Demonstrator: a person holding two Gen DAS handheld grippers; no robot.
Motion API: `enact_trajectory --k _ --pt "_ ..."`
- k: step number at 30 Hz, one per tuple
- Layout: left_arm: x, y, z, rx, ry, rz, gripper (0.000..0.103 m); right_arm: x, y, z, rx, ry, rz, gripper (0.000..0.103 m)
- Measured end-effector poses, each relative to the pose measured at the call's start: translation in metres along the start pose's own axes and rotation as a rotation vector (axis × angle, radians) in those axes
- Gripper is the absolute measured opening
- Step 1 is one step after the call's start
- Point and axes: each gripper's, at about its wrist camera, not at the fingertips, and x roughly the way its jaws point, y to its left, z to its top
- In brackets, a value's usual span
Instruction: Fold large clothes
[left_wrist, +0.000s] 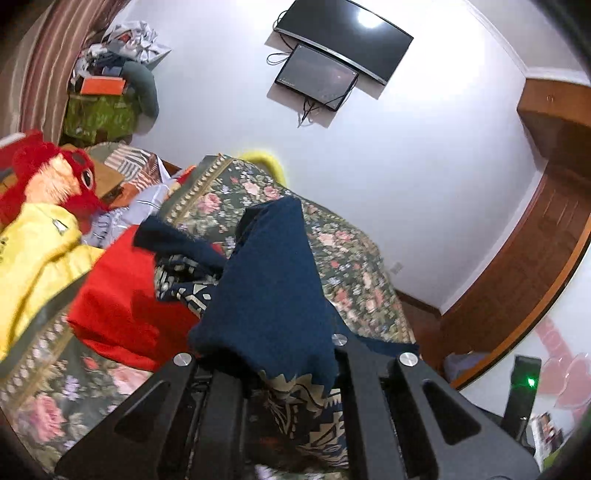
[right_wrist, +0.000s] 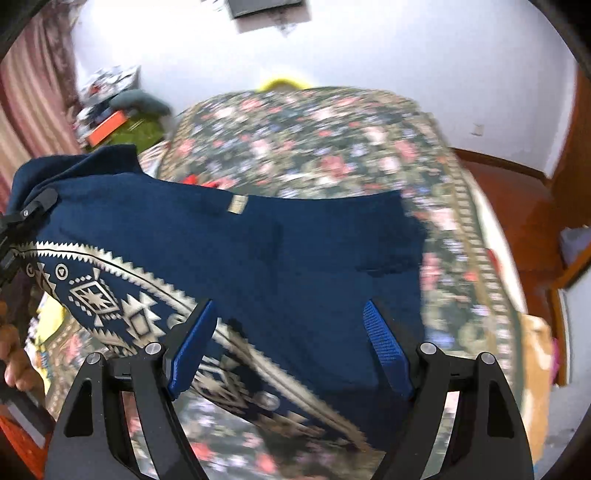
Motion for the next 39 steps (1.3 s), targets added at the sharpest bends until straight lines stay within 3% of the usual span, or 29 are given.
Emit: enact_trajectory --k 3,6,10,15,20,22,24,27,29,30,33,36,39 --pt "-0.002 0.011 -0.008 0.059 0.013 0.051 0.006 0.032 0.023 -0.010 -0.061 0.071 0.008 0.079" --pt "0.010 0.015 -0.023 0.117 0.070 0.034 0.005 0.066 0.032 -0.023 -0.087 0.186 0.040 0.080" --pt "0.014 -0.010 -0.039 0.240 0.093 0.037 0.005 0.073 0.035 -0.033 -0.128 0.171 0.031 0.086" --pt "0.014 -0.044 -0.036 0.314 0.084 -0.025 0.005 0.043 0.008 -0.033 -0.037 0.125 0.059 0.083" --pt "0.018 -0.090 -0.044 0.426 0.095 -0.090 0.005 -0.003 -0.051 -0.059 0.053 0.044 -0.124 0.084" --pt "0.017 -0.109 -0.052 0.468 0.104 -0.119 0.005 -0.006 -0.076 -0.071 0.094 0.065 -0.180 0.084" --pt "0.019 -0.129 -0.063 0.497 0.129 -0.162 0.005 0.002 -0.099 -0.083 0.152 0.125 -0.183 0.083" --pt "0.033 -0.165 -0.085 0.514 0.272 -0.253 0.005 0.023 -0.125 -0.106 0.257 0.199 -0.178 0.083" --pt "0.052 -0.190 -0.109 0.520 0.410 -0.328 0.006 0.025 -0.127 -0.115 0.263 0.165 -0.165 0.083" --pt "0.059 -0.199 -0.119 0.551 0.443 -0.340 0.006 0.024 -0.125 -0.115 0.250 0.159 -0.169 0.083" --pt "0.074 -0.218 -0.146 0.642 0.504 -0.323 0.006 0.021 -0.127 -0.116 0.251 0.169 -0.149 0.083" --pt "0.088 -0.211 -0.155 0.590 0.593 -0.359 0.006 0.007 -0.140 -0.122 0.291 0.153 -0.147 0.083" --pt "0.089 -0.196 -0.152 0.560 0.626 -0.411 0.006 -0.014 -0.159 -0.130 0.329 0.128 -0.180 0.083"
